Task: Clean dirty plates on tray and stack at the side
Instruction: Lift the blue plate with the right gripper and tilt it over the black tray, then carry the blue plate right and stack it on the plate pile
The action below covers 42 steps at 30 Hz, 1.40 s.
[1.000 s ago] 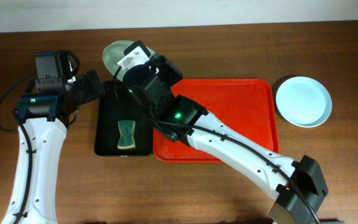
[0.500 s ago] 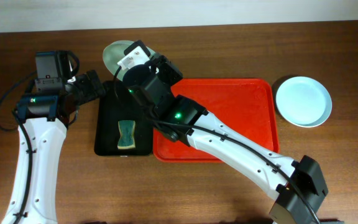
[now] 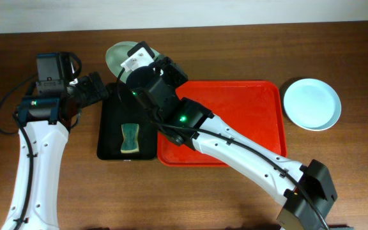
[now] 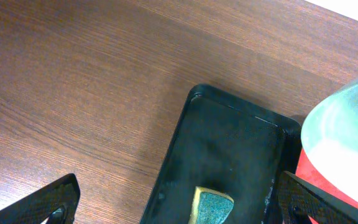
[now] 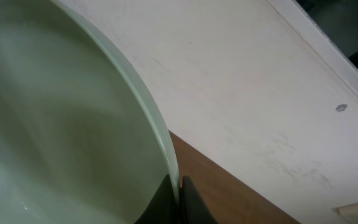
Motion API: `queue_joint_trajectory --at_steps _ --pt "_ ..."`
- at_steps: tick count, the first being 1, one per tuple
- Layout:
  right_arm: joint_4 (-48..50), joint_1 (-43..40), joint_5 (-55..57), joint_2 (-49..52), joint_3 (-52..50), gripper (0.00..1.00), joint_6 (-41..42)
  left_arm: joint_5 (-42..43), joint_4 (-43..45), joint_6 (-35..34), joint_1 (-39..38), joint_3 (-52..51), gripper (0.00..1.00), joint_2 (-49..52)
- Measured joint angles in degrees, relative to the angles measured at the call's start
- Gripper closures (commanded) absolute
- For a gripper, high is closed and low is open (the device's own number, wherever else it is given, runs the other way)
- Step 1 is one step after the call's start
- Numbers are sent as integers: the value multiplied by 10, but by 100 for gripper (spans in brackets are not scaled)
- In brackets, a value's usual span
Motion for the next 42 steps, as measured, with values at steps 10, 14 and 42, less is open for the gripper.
queue_joint_trajectory --at_steps 10,14,42 --pt "-2 0 3 0 0 96 2 0 0 0 0 0 1 0" --pt "-7 -1 25 0 0 96 22 0 0 0 0 0 1 0" --pt "-305 -232 -414 1 3 96 445 0 -1 0 0 0 1 0"
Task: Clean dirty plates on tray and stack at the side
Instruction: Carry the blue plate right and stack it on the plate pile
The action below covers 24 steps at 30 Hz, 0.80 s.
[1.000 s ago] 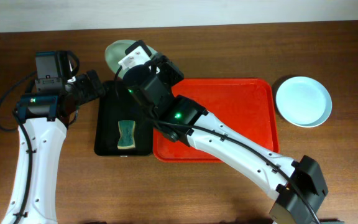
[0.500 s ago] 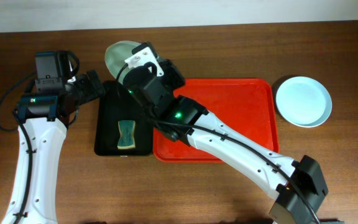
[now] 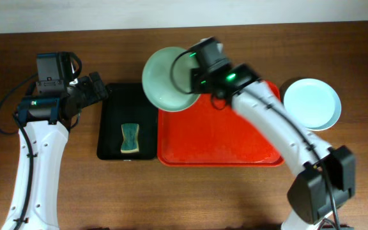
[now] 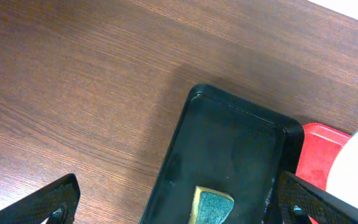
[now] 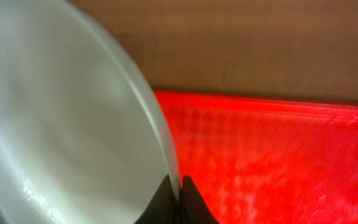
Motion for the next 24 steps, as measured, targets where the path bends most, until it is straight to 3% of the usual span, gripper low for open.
queue_joint_trajectory --at_steps 3,4,10,24 --pt "-19 -66 -97 0 0 96 15 0 0 0 0 0 1 0" --pt "-42 -138 -176 0 0 96 20 0 0 0 0 0 1 0" --pt "-127 -276 -245 0 1 96 4 0 0 0 0 0 1 0" --pt "-191 -535 -57 0 1 96 -44 0 0 0 0 0 1 0"
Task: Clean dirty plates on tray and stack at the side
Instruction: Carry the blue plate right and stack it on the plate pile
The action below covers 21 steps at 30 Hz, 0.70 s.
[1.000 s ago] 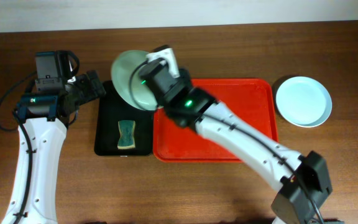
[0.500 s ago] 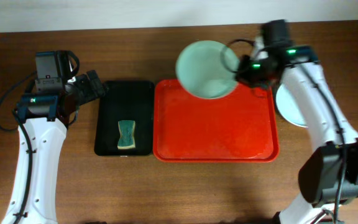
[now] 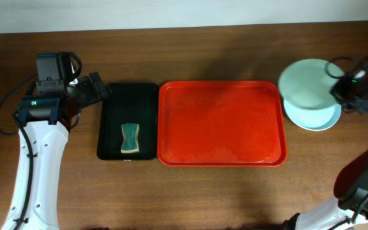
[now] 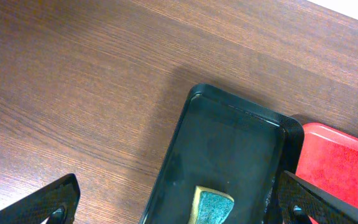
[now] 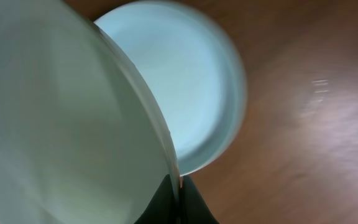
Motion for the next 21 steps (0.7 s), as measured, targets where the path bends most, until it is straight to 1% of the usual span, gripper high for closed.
queue_joint_trajectory --at_steps 4,8,13,21 --pt "11 -56 12 0 -10 96 0 0 0 0 0 0 1 0" --pt "63 -78 15 0 -67 96 0 0 0 0 0 0 1 0" --pt "122 -79 1 0 -135 96 0 0 0 0 0 0 1 0" --pt "176 -79 -15 0 -186 95 0 0 0 0 0 0 1 0"
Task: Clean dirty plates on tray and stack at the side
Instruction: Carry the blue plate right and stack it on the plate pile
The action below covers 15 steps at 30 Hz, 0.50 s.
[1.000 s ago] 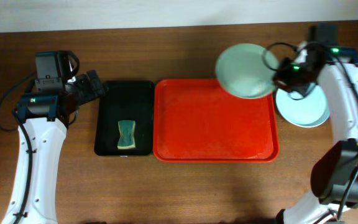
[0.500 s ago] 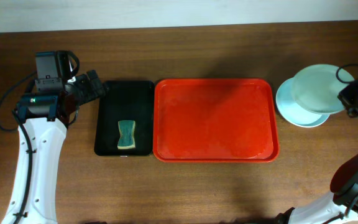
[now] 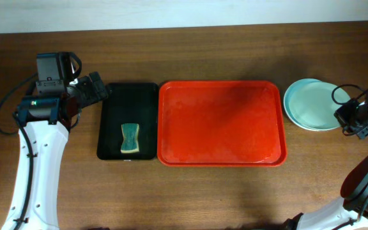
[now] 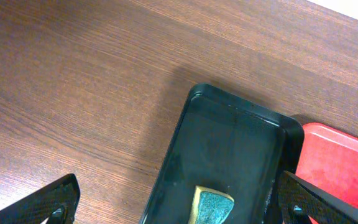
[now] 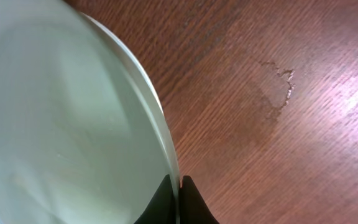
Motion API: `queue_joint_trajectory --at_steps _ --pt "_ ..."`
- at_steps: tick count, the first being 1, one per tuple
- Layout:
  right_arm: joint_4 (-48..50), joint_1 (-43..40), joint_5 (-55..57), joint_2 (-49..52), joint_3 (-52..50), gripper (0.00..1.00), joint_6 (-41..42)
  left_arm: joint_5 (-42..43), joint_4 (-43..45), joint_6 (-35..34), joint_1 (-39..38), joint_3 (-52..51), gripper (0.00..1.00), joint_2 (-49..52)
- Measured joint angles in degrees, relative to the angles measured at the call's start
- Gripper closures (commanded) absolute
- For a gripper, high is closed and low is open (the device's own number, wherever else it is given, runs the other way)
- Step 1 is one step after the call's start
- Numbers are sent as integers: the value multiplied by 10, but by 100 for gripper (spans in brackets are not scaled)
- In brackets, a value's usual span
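Note:
A pale green plate [image 3: 312, 104] lies on top of a light blue plate right of the red tray [image 3: 220, 122], which holds nothing. My right gripper [image 5: 179, 183] is shut on the green plate's rim [image 5: 160, 130] at its right side, seen from above too [image 3: 345, 115]. My left gripper [image 4: 178, 202] stands open above the left end of the black tray [image 4: 229, 162], its fingers [image 4: 42, 202] wide apart over the green sponge [image 4: 211, 207].
The black tray [image 3: 128, 120] with the sponge [image 3: 130, 138] sits left of the red tray. A faint water mark [image 5: 275, 87] shows on the wooden table beside the plates. The table's back edge runs along a white wall.
My right gripper has lowered the green plate from a tilt above the blue plate to lie flat on it. The left arm has not moved.
The right gripper held the green plate tilted over the black tray's far end. Then the plate was over the red tray's left corner, then tilted above the blue plate at the right. Now it rests on that plate. The left gripper stayed open throughout.

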Motion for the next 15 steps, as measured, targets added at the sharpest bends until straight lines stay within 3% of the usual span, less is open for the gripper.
queue_joint_trajectory --at_steps 5,6,9,12,15 --pt "2 0 -17 0 0 74 0 0 0 0 0 0 1 0" --pt "2 0 -19 0 0 57 0 0 0 0 0 0 1 0" --pt "1 0 -24 0 0 26 -1 0 0 0 0 0 1 0" --pt "-3 0 -26 0 0 12 -2 0 0 0 0 0 1 0" --pt "-7 1 -30 0 0 9 -4 0 0 0 0 0 1 0"
